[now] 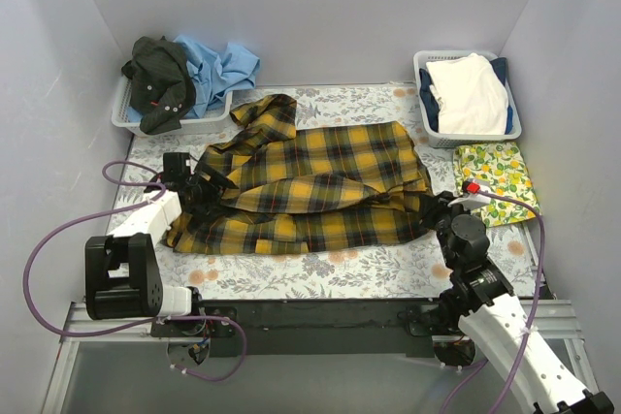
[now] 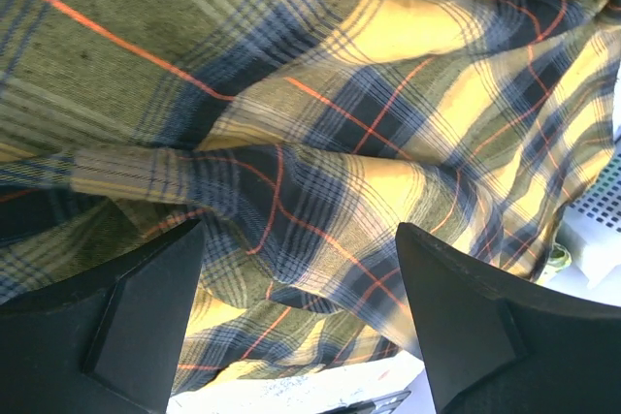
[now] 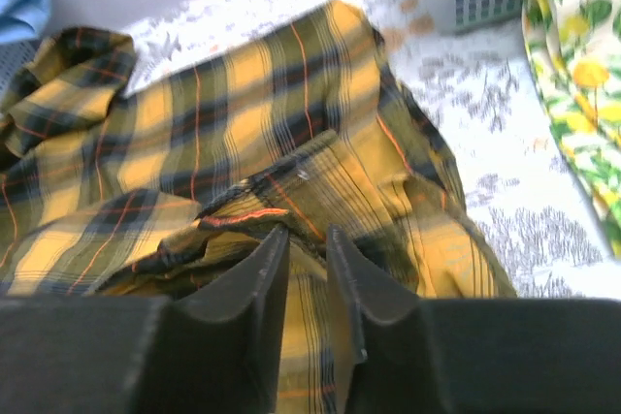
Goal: Fold and stack the long sleeve shirts
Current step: Fold the shirt
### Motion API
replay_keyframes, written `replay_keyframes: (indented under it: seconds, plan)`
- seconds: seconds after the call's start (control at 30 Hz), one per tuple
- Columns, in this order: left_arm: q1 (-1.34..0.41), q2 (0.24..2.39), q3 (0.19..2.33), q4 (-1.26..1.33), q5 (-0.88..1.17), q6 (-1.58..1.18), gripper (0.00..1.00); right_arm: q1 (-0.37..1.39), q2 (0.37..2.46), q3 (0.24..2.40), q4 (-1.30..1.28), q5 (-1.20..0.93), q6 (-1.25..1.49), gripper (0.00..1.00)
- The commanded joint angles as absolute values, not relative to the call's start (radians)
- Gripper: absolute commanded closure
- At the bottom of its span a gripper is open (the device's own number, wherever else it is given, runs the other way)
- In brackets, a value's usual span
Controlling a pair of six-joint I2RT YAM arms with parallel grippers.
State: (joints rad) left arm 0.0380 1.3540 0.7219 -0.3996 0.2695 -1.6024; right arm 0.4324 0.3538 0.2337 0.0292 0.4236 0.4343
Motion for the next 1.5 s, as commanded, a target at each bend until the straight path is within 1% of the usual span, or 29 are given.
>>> replay_keyframes:
  seconds: [0.0,0.1,0.23,0.47,0.53,0.63,0.67,0.7,0.77,0.8,0.87,0.97,1.2,1.33,1.47]
  plan:
    - [0.054,1.356,0.713,-0.416,0.221,-1.606,0.21,0.433,0.316,0.305,-0.180,0.425,0.570,0.65]
    - [0.069,1.367,0.710,-0.429,0.187,-1.606,0.21,0.433,0.289,0.356,-0.268,0.466,0.618,0.63]
    - [0.087,1.376,0.707,-0.445,0.169,-1.597,0.21,0.433,0.271,0.385,-0.276,0.526,0.609,0.59]
    - [0.110,1.382,0.701,-0.440,0.182,-1.585,0.21,0.433,0.367,0.446,-0.281,0.555,0.632,0.55]
    - [0.112,1.385,0.701,-0.437,0.190,-1.585,0.21,0.433,0.423,0.460,-0.269,0.548,0.644,0.52]
    - [0.115,1.388,0.701,-0.433,0.201,-1.578,0.21,0.433,0.558,0.486,-0.241,0.467,0.647,0.51]
    - [0.115,1.388,0.701,-0.431,0.202,-1.575,0.21,0.433,0.604,0.526,-0.250,0.419,0.647,0.50]
    - [0.115,1.390,0.703,-0.431,0.204,-1.568,0.21,0.433,0.699,0.547,-0.288,0.396,0.670,0.50]
    - [0.117,1.391,0.706,-0.433,0.212,-1.562,0.21,0.433,0.793,0.615,-0.359,0.365,0.710,0.50]
    - [0.117,1.390,0.707,-0.434,0.213,-1.560,0.21,0.433,0.864,0.632,-0.401,0.347,0.713,0.50]
    - [0.117,1.388,0.709,-0.434,0.216,-1.557,0.21,0.433,0.940,0.656,-0.458,0.327,0.742,0.50]
    - [0.117,1.388,0.709,-0.434,0.222,-1.551,0.21,0.433,0.997,0.666,-0.498,0.333,0.758,0.50]
    - [0.120,1.382,0.695,-0.437,0.227,-1.545,0.21,0.433,1.094,0.724,-0.647,0.451,0.784,0.53]
    - [0.123,1.382,0.689,-0.437,0.225,-1.542,0.21,0.433,1.108,0.709,-0.654,0.509,0.764,0.53]
    - [0.127,1.382,0.683,-0.439,0.224,-1.542,0.21,0.433,1.132,0.680,-0.614,0.515,0.746,0.53]
